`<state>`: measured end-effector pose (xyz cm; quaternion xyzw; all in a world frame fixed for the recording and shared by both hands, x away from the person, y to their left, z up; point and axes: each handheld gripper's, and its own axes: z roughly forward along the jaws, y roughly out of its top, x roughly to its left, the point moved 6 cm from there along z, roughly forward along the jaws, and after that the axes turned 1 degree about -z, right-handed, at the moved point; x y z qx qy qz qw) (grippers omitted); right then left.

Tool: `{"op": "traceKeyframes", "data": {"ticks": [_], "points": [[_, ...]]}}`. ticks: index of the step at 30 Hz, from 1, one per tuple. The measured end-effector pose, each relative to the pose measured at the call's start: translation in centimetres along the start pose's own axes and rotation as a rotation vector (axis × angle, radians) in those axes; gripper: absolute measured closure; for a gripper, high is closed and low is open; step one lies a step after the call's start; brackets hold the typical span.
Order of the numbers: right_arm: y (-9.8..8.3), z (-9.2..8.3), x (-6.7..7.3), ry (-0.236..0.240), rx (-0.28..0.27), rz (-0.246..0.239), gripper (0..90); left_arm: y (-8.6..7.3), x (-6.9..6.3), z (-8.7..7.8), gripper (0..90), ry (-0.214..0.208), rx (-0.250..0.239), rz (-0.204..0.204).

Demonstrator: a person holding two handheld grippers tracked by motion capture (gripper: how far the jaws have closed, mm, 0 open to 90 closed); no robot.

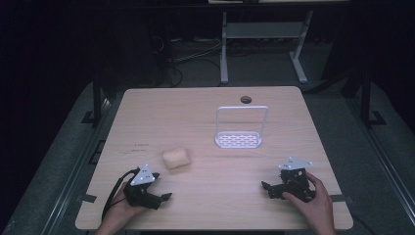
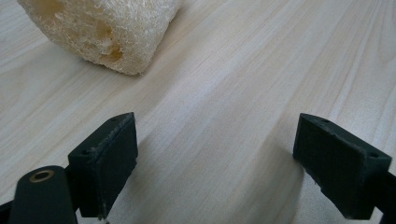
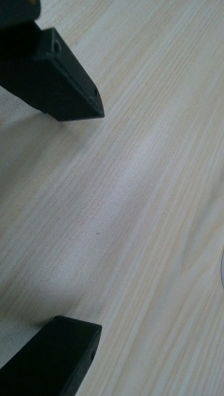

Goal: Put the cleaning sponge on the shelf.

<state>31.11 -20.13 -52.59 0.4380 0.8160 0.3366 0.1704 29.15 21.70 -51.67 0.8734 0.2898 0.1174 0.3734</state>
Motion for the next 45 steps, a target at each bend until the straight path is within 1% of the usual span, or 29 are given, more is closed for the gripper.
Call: {"op": "traceKeyframes", "data": {"ticks": [7,11,20,21,24,27,30,31,37,39,42,43,45], "points": [[0.0,0.0,0.0,0.0,-0.002,0.0,0.0,0.0,0.0,-0.1,13.2,-0.001,0.001,0.002],[0.0,0.0,0.0,0.0,-0.002,0.0,0.0,-0.1,0.1,-0.4,13.6,-0.004,0.012,-0.015],[0.0,0.0,0.0,0.001,-0.002,0.0,0.0,-0.3,1.0,-1.0,13.8,0.008,0.009,-0.039],[0.0,0.0,0.0,0.001,-0.002,0.0,0.0,-0.3,1.1,-1.0,13.8,0.013,0.001,-0.045],[0.0,0.0,0.0,0.001,-0.002,-0.001,0.0,-0.2,1.3,-1.2,13.9,0.014,-0.004,-0.049],[0.0,0.0,0.0,0.001,-0.002,-0.001,0.0,-0.2,1.6,-1.3,13.9,0.025,-0.002,-0.055],[0.0,0.0,0.0,0.001,-0.002,-0.001,0.0,-0.2,1.9,-1.5,13.9,0.025,-0.001,-0.054],[0.0,0.0,0.0,0.001,-0.002,-0.001,0.0,-0.2,1.9,-1.5,14.0,0.026,-0.003,-0.058],[0.0,0.0,0.0,0.001,-0.002,0.0,0.0,0.2,2.2,-1.8,13.9,0.04,0.003,-0.049],[0.0,0.0,0.0,0.001,-0.002,-0.001,0.0,0.4,2.4,-1.9,13.9,0.041,-0.004,-0.062],[0.0,0.0,0.0,0.001,-0.002,-0.001,0.0,0.6,2.6,-2.0,13.9,0.042,-0.008,-0.064],[0.0,0.0,0.0,0.002,-0.002,-0.001,0.0,0.6,2.6,-2.0,13.9,0.041,-0.002,-0.064],[0.0,0.0,0.0,0.002,-0.002,-0.002,0.0,0.8,2.7,-2.0,13.9,0.041,-0.009,-0.064]]}}
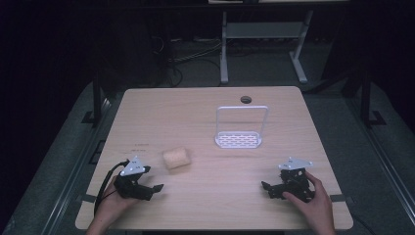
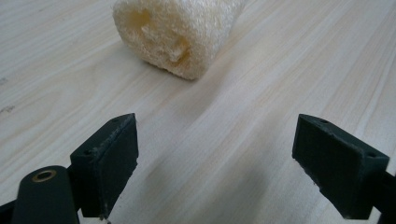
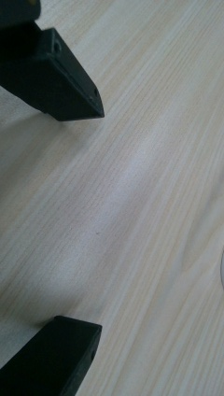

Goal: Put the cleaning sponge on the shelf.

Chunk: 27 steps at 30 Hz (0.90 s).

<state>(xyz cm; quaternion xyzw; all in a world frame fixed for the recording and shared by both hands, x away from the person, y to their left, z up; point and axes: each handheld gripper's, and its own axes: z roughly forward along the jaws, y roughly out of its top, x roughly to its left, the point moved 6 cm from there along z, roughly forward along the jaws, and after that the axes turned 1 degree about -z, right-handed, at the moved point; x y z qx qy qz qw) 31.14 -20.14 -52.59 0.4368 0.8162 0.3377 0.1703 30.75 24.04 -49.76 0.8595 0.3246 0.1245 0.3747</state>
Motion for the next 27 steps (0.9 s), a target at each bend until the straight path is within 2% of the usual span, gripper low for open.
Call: {"op": "traceKeyframes", "data": {"ticks": [3,6,19,27], "points": [[0.0,0.0,0.0,0.0,0.0,0.0,0.0,0.2,0.1,-0.1,13.9,0.005,0.005,0.01],[0.0,0.0,0.0,0.0,0.0,0.0,0.0,0.5,0.3,-0.2,13.9,0.01,0.001,0.003],[0.0,0.0,0.0,0.0,0.0,-0.001,0.0,1.8,0.7,-0.1,13.9,-0.002,0.011,0.014],[0.0,0.0,0.0,0.0,0.0,-0.001,0.0,3.0,0.9,-0.1,13.9,-0.003,0.004,0.037]]}}
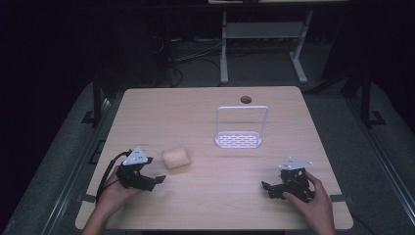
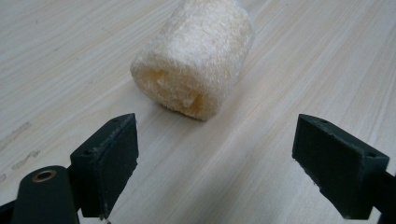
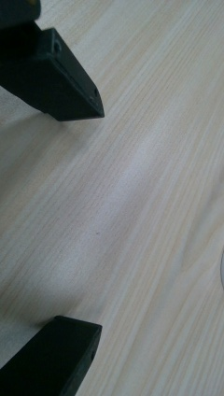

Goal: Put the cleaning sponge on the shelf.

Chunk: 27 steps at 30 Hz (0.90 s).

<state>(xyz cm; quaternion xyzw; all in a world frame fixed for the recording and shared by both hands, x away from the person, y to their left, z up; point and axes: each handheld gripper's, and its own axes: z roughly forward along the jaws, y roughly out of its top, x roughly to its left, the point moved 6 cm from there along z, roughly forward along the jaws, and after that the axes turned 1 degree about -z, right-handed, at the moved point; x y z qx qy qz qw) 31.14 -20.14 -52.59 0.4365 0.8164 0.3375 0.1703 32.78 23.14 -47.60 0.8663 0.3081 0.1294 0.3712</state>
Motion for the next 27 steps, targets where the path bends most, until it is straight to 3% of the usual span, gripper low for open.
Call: {"op": "traceKeyframes", "data": {"ticks": [27], "points": [[0.0,0.0,0.0,0.0,0.0,0.0,0.0,2.7,1.3,0.5,13.9,-0.005,-0.015,0.025]]}}
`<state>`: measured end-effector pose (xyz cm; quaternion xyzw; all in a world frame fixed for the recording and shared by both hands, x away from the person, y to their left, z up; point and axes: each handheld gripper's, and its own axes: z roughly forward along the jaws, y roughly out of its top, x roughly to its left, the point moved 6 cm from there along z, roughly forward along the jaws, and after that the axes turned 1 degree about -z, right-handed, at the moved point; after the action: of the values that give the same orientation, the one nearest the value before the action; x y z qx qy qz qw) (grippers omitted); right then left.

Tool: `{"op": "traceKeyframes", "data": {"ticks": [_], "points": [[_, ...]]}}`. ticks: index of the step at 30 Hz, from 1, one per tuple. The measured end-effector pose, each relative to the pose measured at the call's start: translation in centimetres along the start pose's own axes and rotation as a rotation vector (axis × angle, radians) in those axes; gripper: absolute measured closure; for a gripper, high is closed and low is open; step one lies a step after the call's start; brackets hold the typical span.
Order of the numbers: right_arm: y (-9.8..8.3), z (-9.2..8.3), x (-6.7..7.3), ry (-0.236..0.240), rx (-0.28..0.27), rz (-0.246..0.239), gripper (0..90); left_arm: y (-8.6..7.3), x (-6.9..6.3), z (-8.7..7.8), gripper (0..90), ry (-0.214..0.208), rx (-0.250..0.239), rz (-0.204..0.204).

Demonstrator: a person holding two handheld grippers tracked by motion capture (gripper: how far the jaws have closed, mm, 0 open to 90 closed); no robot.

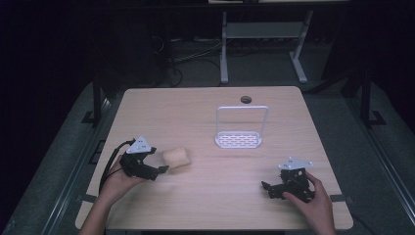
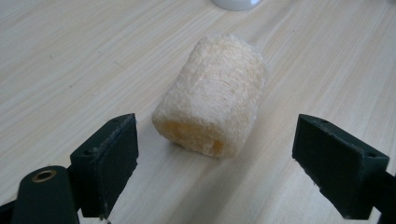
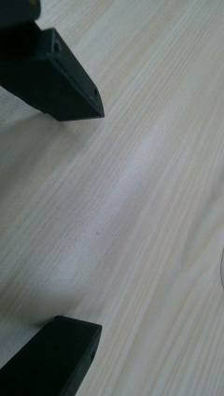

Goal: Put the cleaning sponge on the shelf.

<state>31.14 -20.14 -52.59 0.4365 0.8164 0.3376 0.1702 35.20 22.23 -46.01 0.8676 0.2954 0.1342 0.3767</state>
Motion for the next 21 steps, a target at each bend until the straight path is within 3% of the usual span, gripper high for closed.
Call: {"op": "traceKeyframes", "data": {"ticks": [21], "points": [[0.0,0.0,0.0,0.0,0.0,0.0,0.0,2.3,0.8,1.2,13.9,-0.049,-0.005,0.026]]}}
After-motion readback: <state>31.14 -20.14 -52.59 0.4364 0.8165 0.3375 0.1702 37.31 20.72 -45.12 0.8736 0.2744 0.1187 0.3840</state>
